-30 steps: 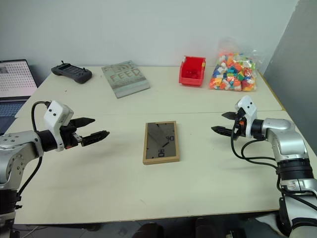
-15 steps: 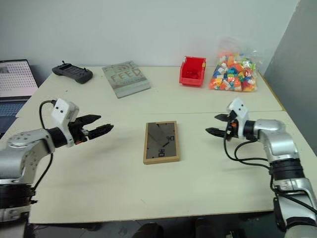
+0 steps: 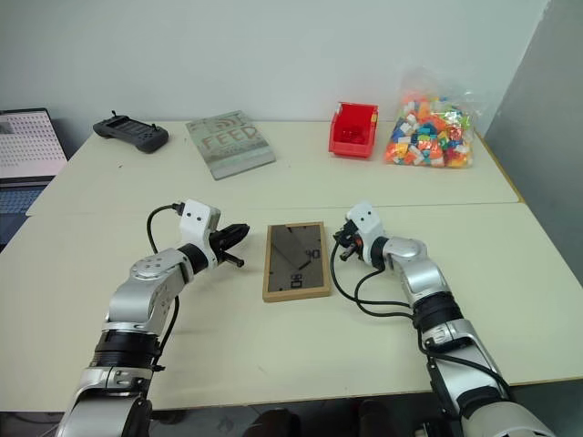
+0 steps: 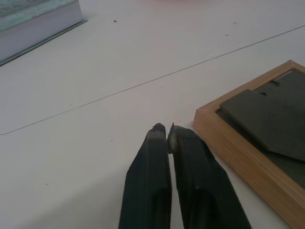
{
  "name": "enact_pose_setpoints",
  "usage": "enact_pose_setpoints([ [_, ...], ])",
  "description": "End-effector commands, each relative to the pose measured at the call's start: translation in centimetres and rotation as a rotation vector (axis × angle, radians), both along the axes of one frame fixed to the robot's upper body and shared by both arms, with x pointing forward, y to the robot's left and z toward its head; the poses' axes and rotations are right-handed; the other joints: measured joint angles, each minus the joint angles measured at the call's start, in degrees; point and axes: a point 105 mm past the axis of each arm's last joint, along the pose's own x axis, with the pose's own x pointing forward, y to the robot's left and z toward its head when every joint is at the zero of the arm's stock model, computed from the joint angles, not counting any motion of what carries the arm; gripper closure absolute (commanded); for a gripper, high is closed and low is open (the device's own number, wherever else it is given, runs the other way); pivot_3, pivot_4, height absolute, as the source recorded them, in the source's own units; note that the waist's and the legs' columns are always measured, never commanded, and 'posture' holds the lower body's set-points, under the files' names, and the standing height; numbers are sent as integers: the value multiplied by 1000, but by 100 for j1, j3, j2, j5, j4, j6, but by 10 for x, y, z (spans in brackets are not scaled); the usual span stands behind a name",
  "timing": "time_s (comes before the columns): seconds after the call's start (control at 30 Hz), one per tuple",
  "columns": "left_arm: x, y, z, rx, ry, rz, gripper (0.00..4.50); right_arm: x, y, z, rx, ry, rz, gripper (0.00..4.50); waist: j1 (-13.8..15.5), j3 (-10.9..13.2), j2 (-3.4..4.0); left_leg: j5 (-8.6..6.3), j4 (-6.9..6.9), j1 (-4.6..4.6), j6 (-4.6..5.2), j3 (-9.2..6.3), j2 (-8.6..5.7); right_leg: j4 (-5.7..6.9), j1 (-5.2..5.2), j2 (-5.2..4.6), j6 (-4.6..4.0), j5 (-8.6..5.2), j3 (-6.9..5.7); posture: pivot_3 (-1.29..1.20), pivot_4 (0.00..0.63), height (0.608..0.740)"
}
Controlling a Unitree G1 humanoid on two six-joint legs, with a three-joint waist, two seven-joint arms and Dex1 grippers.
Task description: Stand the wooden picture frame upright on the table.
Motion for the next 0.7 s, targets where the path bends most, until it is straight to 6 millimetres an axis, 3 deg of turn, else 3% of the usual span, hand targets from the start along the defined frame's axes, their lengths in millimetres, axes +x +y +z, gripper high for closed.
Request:
enact_pose_setpoints([
  [0.03, 5, -15, -4, 8, -13, -15, 4407, 6, 17, 10, -16, -62, -1, 4428, -2, 0, 0, 0, 0, 1, 0, 0, 0, 1, 0, 0, 0, 0, -1, 0, 150, 740],
  [0.23, -4, -48, -18, 35, 25, -109, 4407, -6, 34, 11, 94, -19, 79, 4428, -10, 0, 0, 0, 0, -2, 0, -2, 0, 2, -3, 0, 0, 0, -1, 0, 150, 740],
  [0.33, -17, -61, -14, 51, 28, -181, 4407, -21, 38, 17, 132, -3, 155, 4428, -9, -1, 0, 0, 0, -4, 0, -2, 0, 1, -2, 0, 0, 0, 0, 0, 150, 740],
  [0.5, -54, -64, -16, 119, 84, -271, 4407, -46, 25, 25, 133, 19, 208, 4428, -13, -1, 2, -1, -2, -13, 1, -3, 1, 0, -10, 0, 0, 0, 2, 0, 150, 740],
  [0.7, -91, -73, -12, 138, 155, -373, 4407, -76, 4, 17, 32, 71, 247, 4428, 0, -2, 5, -11, -2, -11, 19, -10, 1, 3, -7, 1, 0, 0, -2, 0, 150, 740],
])
